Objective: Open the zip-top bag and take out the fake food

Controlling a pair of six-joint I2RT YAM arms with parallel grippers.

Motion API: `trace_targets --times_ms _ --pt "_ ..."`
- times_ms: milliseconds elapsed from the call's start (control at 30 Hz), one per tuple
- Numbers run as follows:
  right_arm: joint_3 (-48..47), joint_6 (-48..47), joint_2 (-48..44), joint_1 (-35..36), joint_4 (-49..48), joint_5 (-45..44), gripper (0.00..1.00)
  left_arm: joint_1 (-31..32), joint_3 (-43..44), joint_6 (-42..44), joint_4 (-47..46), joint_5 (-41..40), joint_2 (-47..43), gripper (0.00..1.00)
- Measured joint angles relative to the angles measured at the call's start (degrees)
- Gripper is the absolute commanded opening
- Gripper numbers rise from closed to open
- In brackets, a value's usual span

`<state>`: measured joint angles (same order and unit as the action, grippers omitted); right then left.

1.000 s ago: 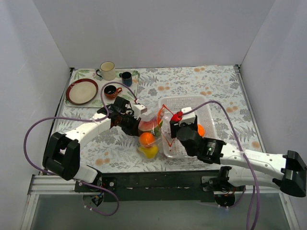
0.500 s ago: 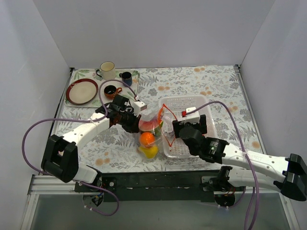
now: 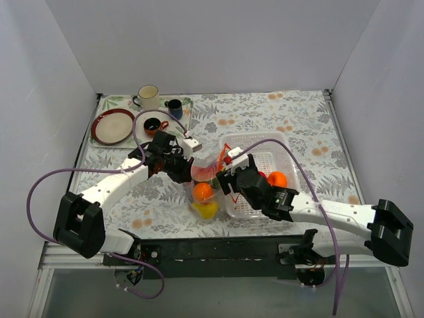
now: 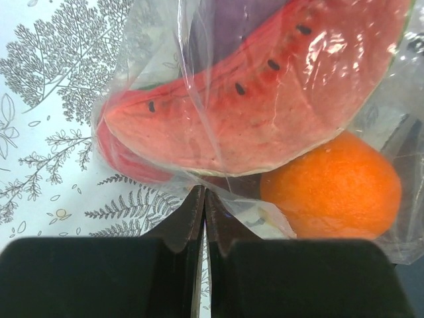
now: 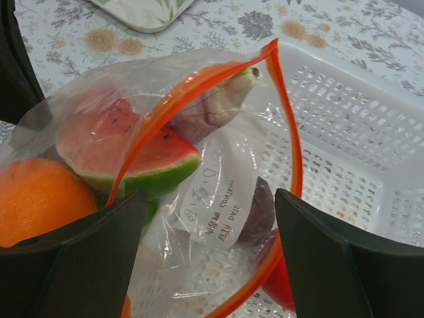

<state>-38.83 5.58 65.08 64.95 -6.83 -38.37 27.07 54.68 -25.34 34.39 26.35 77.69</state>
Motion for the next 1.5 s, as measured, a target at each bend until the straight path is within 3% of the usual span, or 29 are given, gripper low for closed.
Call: trace_targets --times_ms 333,567,667,700,767,800,900,1133,1333,1500 --pt "-0.07 1.57 6.03 -2.03 -5.64 12.07 0.95 0.0 -1.42 -0.02 -2.95 0.31 3.32 0.0" --pt "-2.49 2.12 11.15 -3.08 -9.11 22.16 0.89 -0.11 -1.42 -0.02 -4.42 1.14 5.18 0.0" --pt "-3.76 2.08 13.44 -3.19 -10.16 24.24 0.73 -0.11 -1.42 -0.02 -4.39 1.18 5.18 0.0" --pt "-3.91 2.12 13.97 -3.28 -10.56 24.94 0.6 -0.11 -1.42 -0.02 -4.39 1.25 5.18 0.0" --pt "-3.91 2.1 14.62 -3.45 -10.97 26.29 0.46 -0.11 -1.42 0.02 -4.39 1.29 5.18 0.0" --pt "-3.91 2.19 14.82 -3.5 -10.99 26.91 0.31 -0.11 -1.42 0.09 -4.39 1.29 5.18 0.0" --pt "-3.91 2.47 14.78 -3.67 -11.26 27.82 0.02 -0.11 -1.55 0.5 -4.35 1.14 5.14 0.0" --pt "-3.02 3.19 9.51 -3.82 -8.44 28.76 0.01 -0.11 -2.78 1.75 -4.44 -0.28 4.98 0.0" --pt "-2.93 4.92 -2.36 -3.8 -1.7 28.33 0.01 -0.11 -4.11 2.91 -4.48 -2.56 5.01 0.0" --pt "-2.8 5.86 -14.56 -3.76 6.29 23.06 0.01 -0.11 -4.55 3.32 -4.46 -3.69 5.05 0.0"
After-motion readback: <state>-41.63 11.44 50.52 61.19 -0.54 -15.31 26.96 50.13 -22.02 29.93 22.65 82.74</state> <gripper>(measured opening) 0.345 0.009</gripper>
